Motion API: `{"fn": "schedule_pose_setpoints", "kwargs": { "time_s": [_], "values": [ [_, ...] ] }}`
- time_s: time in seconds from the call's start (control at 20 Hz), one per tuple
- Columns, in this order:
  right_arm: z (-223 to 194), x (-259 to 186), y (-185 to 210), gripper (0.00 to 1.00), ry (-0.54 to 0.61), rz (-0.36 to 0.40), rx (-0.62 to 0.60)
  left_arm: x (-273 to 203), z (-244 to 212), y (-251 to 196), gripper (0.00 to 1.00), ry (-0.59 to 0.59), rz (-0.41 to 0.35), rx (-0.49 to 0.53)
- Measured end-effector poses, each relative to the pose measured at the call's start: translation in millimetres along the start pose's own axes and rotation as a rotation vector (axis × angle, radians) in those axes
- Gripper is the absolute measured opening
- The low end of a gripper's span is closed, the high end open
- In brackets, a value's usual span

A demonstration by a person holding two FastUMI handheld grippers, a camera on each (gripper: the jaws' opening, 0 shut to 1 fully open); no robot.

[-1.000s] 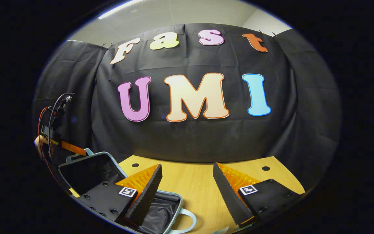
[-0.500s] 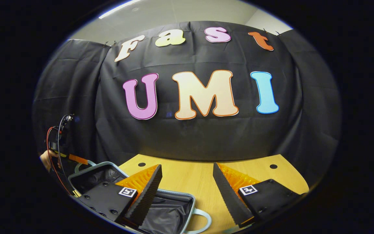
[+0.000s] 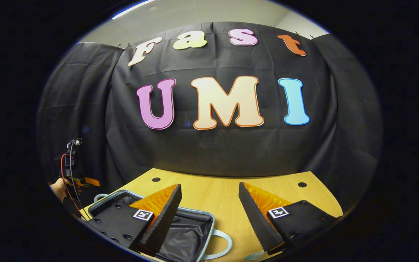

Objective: First open the suitcase, pack the skin care products into it, and then close the suitcase.

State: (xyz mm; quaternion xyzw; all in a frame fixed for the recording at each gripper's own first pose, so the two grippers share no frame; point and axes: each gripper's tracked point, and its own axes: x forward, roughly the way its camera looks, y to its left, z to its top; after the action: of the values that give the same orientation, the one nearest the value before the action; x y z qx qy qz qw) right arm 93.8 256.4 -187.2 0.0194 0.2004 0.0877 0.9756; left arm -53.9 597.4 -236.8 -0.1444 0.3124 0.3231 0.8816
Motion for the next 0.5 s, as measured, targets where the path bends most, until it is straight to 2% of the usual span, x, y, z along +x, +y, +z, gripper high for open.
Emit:
{"fn": "schedule_pose_setpoints", "kwargs": {
  "time_s": [0.05,0.2,0.25,0.5],
  "values": [
    [1,-3,-5,0.98,-0.006,0.003,-0.002,-13,11,-10,0.99,-0.058,-0.006,-0.005],
    [7,-13,-24,0.96,-0.032,0.002,0.004,-58,36,-42,0.96,-0.235,-0.019,0.040],
    [11,-16,-31,0.98,-0.050,-0.008,-0.002,-73,41,-49,0.96,-0.274,-0.021,0.064],
    [38,-37,-58,0.98,-0.160,-0.004,-0.042,-147,39,-119,0.95,-0.353,-0.102,0.093]
  ]
}}
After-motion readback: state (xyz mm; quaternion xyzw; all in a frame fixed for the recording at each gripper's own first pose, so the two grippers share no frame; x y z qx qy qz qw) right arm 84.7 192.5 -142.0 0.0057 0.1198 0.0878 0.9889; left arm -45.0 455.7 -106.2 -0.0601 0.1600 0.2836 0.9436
